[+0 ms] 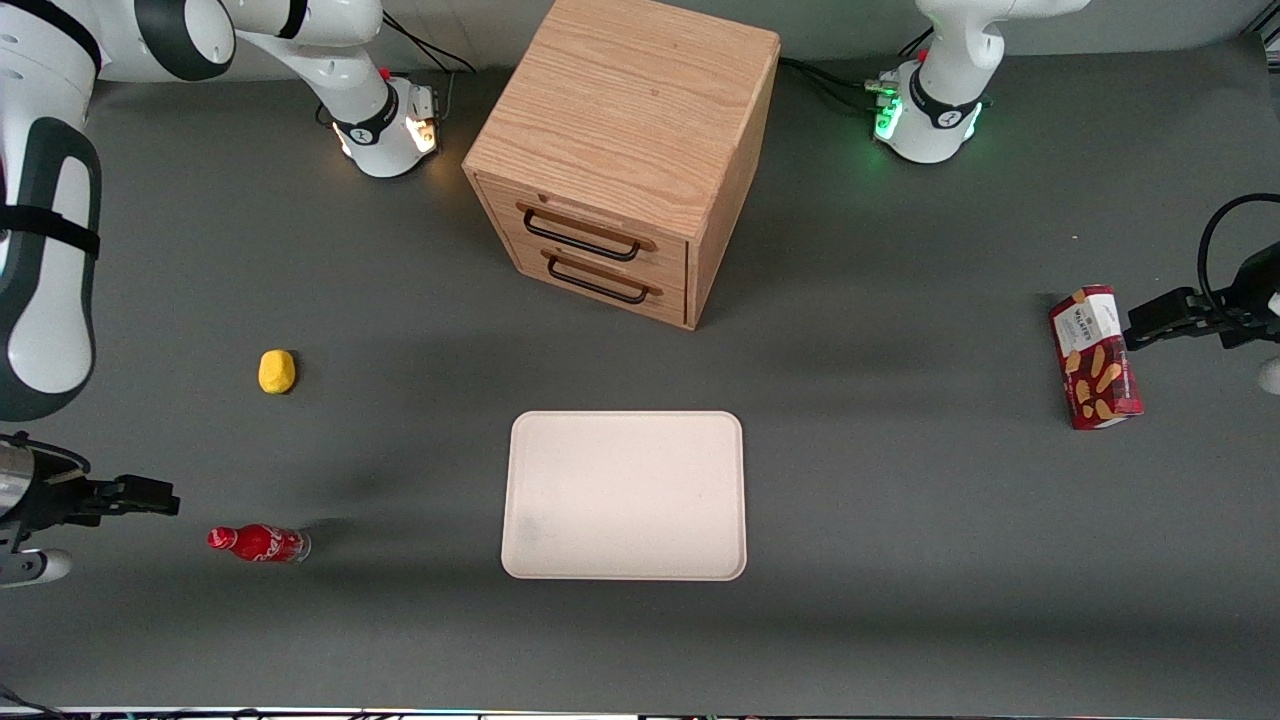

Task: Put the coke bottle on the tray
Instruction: 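Move the open right gripper down over the red Coca-Cola bottle, then close the right gripper around the bottle's cap end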

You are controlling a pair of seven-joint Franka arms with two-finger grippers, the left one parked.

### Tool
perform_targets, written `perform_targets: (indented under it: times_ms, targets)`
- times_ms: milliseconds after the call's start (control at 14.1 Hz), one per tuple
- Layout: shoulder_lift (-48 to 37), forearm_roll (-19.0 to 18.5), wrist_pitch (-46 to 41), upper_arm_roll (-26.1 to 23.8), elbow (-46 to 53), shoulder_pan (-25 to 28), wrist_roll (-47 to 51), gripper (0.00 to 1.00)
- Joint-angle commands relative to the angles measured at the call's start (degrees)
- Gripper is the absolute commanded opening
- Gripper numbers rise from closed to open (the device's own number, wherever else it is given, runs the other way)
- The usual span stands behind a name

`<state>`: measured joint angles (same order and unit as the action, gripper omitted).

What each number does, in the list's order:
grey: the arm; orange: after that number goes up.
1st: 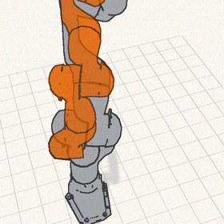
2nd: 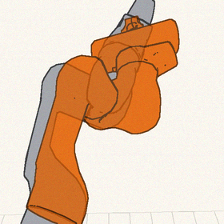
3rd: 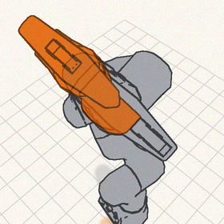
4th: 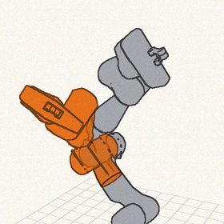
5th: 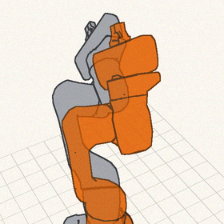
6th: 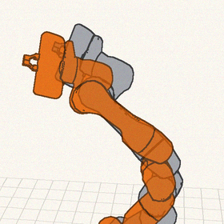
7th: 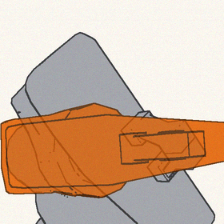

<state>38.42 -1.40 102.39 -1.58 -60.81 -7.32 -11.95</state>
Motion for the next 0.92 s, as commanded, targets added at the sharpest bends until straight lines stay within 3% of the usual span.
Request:
perform_targets:
  times_ms: [0,496,850]
  targets:
    - [-0.8,0.6,4.7,-0.3,-4.8,-0.2,-1.1,1.0]
    - [-0.3,2.1,17.5,-0.4,-14.5,0.0,-1.1,1.0]
    - [0.6,2.1,21.5,-0.5,-16.5,0.1,-1.7,1.0]
